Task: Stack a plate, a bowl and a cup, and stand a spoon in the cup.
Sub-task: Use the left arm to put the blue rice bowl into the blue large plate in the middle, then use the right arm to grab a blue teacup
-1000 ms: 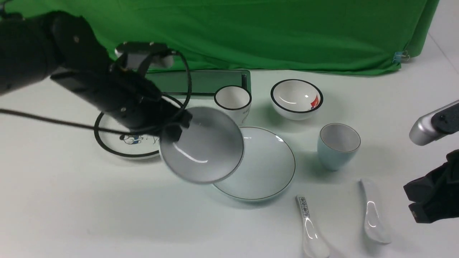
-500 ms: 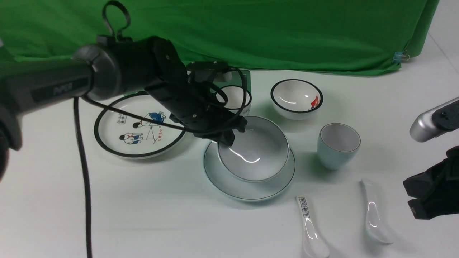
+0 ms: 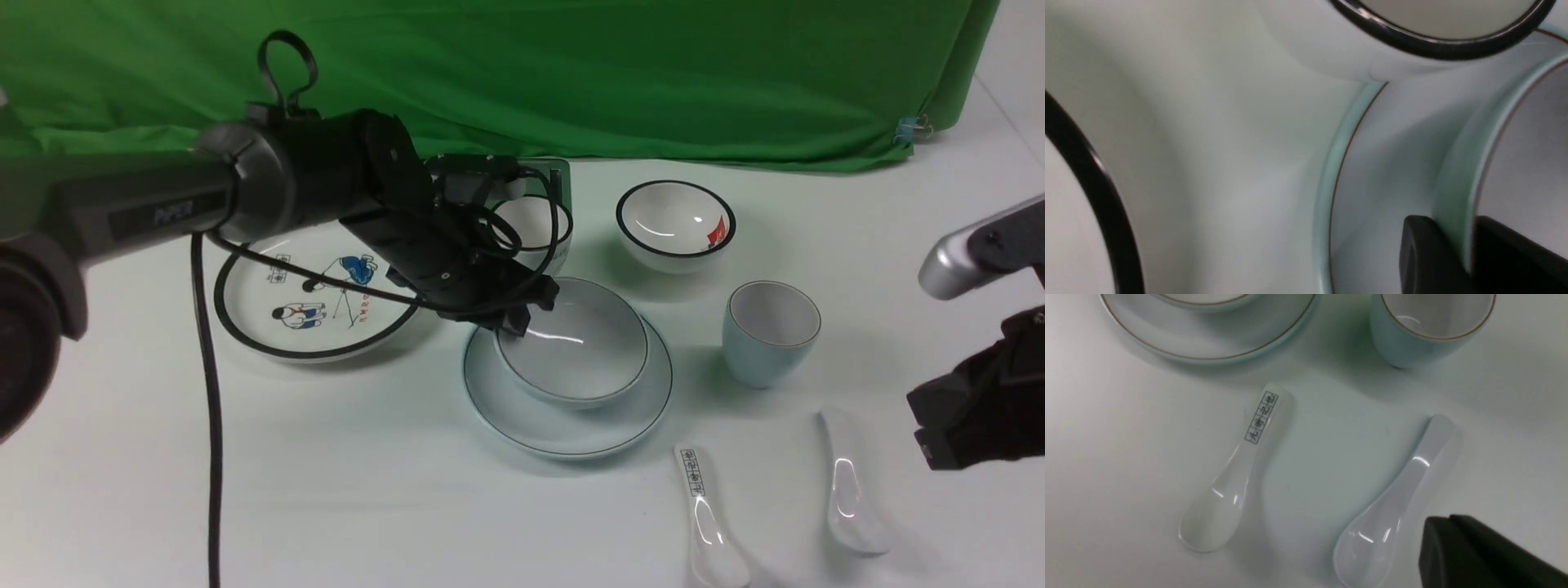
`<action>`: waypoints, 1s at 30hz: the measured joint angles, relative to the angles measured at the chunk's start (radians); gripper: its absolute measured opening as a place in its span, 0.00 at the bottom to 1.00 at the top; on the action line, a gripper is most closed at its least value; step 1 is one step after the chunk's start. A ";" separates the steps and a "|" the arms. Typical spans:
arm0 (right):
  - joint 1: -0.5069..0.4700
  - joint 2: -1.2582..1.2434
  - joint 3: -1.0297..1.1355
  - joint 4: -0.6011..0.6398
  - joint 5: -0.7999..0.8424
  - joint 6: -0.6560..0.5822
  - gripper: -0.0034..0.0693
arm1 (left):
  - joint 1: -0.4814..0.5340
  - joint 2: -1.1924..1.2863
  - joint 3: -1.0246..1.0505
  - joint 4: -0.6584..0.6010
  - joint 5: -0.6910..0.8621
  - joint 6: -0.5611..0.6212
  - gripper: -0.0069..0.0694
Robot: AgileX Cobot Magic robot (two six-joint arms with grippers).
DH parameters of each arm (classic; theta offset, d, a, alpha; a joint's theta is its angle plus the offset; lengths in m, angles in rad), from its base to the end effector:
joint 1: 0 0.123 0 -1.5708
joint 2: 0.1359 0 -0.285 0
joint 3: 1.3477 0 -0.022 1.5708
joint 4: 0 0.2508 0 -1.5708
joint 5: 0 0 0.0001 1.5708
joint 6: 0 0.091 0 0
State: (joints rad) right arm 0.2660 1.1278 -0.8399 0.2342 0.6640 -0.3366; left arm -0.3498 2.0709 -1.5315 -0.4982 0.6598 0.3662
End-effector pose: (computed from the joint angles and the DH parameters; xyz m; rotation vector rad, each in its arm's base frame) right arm 0.2120 0.0713 0.2984 -0.5653 2.3561 0.2262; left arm 0.4114 -0.1785 0.1870 0.5117 2.5925 -0.5240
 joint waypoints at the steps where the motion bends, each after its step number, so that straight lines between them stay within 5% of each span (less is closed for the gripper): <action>1: 0.000 0.003 -0.003 0.000 0.000 0.000 0.12 | 0.000 0.000 0.000 0.000 0.000 -0.001 0.26; 6: 0.000 0.112 -0.119 -0.006 0.001 0.000 0.31 | 0.000 -0.041 -0.004 0.065 0.038 -0.030 0.50; 8: 0.000 0.177 -0.188 -0.031 0.002 0.012 0.47 | 0.000 -0.099 -0.020 0.141 0.090 -0.074 0.60; 10: 0.000 0.256 -0.255 -0.085 0.007 0.046 0.63 | 0.000 -0.177 -0.028 0.248 0.137 -0.128 0.64; 14: 0.000 0.386 -0.363 -0.146 0.017 0.093 0.75 | 0.000 -0.321 -0.030 0.458 0.206 -0.261 0.62; 19: 0.000 0.556 -0.479 -0.158 0.000 0.123 0.76 | 0.001 -0.491 0.021 0.595 0.232 -0.344 0.45; 26: 0.000 0.741 -0.557 -0.160 0.020 0.130 0.67 | 0.001 -0.664 0.212 0.582 0.192 -0.358 0.17; 30: 0.000 0.799 -0.560 -0.161 0.030 0.130 0.44 | 0.001 -0.720 0.370 0.576 0.121 -0.366 0.09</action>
State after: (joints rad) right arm 0.2660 1.9266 -1.4003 0.0729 0.6944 -0.2069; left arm -0.3489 1.3513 -1.1614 0.0773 0.7809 0.0000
